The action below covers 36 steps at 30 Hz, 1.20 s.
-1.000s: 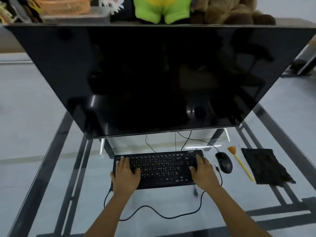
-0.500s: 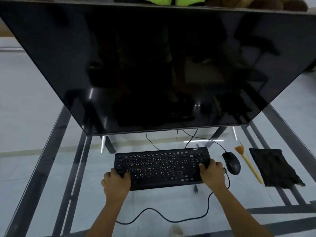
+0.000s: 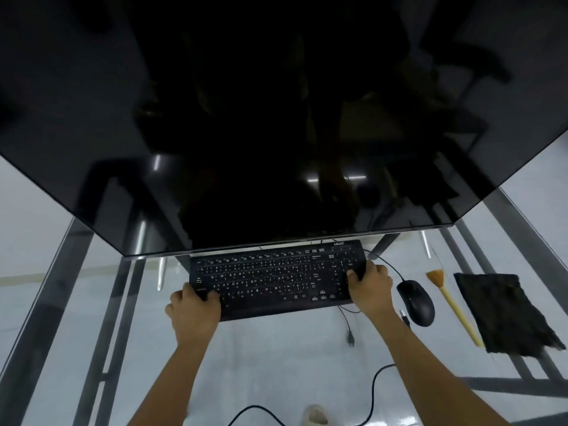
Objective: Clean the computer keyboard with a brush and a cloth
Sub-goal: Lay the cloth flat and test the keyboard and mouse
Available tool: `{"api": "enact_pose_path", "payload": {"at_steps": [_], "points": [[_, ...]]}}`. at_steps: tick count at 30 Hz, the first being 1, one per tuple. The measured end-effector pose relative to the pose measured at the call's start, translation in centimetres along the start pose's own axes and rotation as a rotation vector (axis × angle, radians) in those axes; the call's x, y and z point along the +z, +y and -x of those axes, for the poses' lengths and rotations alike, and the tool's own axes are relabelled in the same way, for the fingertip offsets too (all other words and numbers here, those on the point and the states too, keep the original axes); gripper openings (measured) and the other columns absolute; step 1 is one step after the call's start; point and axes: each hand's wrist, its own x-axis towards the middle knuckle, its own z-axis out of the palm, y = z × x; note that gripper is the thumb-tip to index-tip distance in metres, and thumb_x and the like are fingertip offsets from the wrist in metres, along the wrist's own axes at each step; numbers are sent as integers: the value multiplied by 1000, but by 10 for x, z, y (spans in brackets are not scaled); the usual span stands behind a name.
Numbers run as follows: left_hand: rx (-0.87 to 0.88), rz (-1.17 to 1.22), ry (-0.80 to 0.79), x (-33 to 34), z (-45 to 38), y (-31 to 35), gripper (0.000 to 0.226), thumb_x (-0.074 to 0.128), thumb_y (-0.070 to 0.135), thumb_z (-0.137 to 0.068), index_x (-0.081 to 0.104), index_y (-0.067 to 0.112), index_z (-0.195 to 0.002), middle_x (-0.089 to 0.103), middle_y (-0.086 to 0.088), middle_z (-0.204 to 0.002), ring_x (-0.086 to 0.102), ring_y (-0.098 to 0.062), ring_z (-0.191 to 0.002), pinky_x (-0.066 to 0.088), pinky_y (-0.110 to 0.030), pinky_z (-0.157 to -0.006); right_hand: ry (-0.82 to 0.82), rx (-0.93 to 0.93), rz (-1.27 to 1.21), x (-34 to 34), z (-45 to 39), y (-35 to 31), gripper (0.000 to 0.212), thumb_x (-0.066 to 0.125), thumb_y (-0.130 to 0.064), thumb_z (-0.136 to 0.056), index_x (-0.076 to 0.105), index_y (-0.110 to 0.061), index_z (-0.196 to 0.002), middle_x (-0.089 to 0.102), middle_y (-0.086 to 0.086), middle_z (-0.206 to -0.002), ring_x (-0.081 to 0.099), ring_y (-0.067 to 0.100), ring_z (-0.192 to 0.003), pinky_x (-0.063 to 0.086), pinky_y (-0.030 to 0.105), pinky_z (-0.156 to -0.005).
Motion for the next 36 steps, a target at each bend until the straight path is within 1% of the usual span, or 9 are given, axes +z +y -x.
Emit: {"api": "enact_pose_path", "payload": {"at_steps": [9,12,15,17,21,23,26,30,36], "points": [[-7,-57,70,9,-15,8,34,58,16,-85,48,-4,-112,47,-27,-117,38,-42,-109,35,-50,-87,23,-60,16,7,-21,-9,42,55,-31,-91,51,1,-118,50,23,-123,45,42,-112,38,46,-96],[14,-108,82,15,-11,7,47,62,18,-84,43,-5,-120,44,-30,-122,37,-45,-112,35,-55,-91,22,-99,35,2,-14,-10,43,56,-31,-91,49,-2,-122,48,21,-125,43,41,-115,39,48,-96],[184,-205,115,31,6,6,69,68,22,-80,35,-10,-132,38,-33,-133,34,-52,-121,27,-64,-101,86,-203,64,-10,0,-1,49,58,-29,-91,46,-6,-132,50,18,-127,47,38,-116,42,49,-95],[333,-252,118,44,25,8,76,56,35,-83,30,-9,-140,29,-32,-144,26,-50,-132,21,-65,-107,173,-268,70,-20,9,11,51,62,-24,-89,47,-6,-134,52,18,-127,50,37,-114,45,50,-94],[737,-381,-98,82,72,30,75,27,50,-90,15,6,-151,8,-12,-159,1,-26,-147,-1,-46,-118,303,-242,89,-41,15,57,56,72,-13,-81,49,-3,-131,53,19,-124,51,38,-113,49,55,-88],[854,-467,-177,100,85,42,70,29,47,-91,25,7,-148,21,-10,-157,14,-24,-146,7,-45,-115,277,-161,110,-47,13,76,59,72,-14,-81,47,-5,-133,49,21,-131,47,41,-121,47,56,-92],[923,-561,-240,115,90,51,65,30,45,-91,36,8,-144,33,-10,-152,27,-24,-142,16,-48,-110,213,-149,132,-45,8,87,59,69,-17,-85,44,-7,-137,46,19,-137,45,39,-126,45,53,-98],[932,-592,-233,123,90,52,63,31,43,-92,36,9,-144,28,-10,-155,20,-24,-144,17,-50,-110,162,-216,135,-37,-2,86,52,66,-7,-85,48,-7,-135,50,19,-131,52,37,-109,49,47,-92],[942,-602,-221,123,89,48,63,30,41,-92,29,11,-148,19,-7,-158,14,-22,-146,16,-49,-111,156,-294,118,-31,-28,60,49,66,-3,-84,52,-5,-131,50,21,-128,51,40,-104,46,48,-91]]}}
